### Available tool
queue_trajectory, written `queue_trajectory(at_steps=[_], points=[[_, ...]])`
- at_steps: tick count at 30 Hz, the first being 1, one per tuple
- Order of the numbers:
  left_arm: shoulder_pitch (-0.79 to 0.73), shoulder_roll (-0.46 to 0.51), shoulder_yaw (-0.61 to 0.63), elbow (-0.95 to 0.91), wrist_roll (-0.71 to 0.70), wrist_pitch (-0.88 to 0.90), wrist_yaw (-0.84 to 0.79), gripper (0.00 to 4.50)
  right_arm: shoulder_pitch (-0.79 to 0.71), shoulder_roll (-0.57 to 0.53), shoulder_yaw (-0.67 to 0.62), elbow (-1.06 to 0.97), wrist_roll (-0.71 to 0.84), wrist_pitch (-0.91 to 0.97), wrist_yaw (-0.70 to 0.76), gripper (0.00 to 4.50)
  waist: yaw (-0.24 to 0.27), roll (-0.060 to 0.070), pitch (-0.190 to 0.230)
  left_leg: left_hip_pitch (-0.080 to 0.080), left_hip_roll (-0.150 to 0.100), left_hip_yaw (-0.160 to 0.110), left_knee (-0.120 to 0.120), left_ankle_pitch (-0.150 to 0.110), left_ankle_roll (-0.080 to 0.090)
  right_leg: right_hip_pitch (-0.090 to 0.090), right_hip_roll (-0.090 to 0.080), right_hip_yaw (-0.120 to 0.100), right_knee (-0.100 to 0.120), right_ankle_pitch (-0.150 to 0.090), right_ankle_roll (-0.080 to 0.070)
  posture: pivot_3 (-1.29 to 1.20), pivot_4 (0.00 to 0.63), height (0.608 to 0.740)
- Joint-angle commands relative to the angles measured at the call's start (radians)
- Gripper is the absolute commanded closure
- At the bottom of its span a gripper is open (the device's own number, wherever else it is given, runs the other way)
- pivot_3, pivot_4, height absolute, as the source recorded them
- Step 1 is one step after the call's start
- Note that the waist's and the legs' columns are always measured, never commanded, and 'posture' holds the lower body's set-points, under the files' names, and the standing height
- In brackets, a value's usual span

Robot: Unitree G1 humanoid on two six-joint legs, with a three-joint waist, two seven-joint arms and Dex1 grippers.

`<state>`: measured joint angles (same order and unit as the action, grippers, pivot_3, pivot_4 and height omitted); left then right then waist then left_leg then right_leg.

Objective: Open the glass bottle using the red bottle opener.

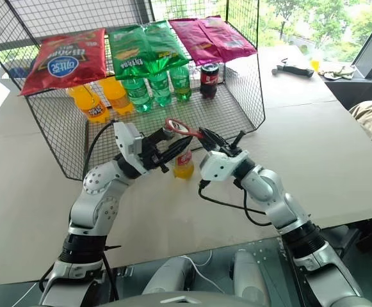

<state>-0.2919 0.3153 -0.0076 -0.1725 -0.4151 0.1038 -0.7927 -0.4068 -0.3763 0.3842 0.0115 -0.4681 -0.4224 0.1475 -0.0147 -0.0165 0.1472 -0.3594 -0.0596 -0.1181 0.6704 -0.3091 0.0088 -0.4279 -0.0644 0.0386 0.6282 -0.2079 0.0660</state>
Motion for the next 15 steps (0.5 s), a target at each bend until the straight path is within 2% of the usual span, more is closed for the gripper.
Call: queue_trajectory(at_steps=[1,8,15], points=[[-0.002,0.000,-0.022,0.013,-0.003,0.018,-0.009,2.76,-0.041,0.020,0.053,0.072,-0.077,-0.106,-0.031,4.50,0.000,0.000,0.000,0.000,0.000,0.000,0.000,0.000,0.000,0.000,0.000,0.000,0.000,0.000,0.000,0.00,0.150,0.740],[0.000,-0.001,-0.026,0.014,-0.001,0.023,-0.013,2.76,-0.114,0.081,0.082,0.243,-0.114,-0.199,-0.070,4.50,-0.001,0.000,-0.001,0.005,0.001,0.001,0.000,0.000,0.000,0.004,0.001,0.001,0.000,0.000,0.000,0.00,0.150,0.740],[-0.006,0.001,-0.021,0.020,0.003,0.027,-0.016,2.76,-0.136,0.095,0.107,0.310,-0.145,-0.276,-0.071,4.50,-0.001,0.000,0.000,0.015,0.001,0.001,-0.002,0.000,0.000,0.014,0.001,0.001,-0.001,0.000,0.000,0.00,0.150,0.740]])
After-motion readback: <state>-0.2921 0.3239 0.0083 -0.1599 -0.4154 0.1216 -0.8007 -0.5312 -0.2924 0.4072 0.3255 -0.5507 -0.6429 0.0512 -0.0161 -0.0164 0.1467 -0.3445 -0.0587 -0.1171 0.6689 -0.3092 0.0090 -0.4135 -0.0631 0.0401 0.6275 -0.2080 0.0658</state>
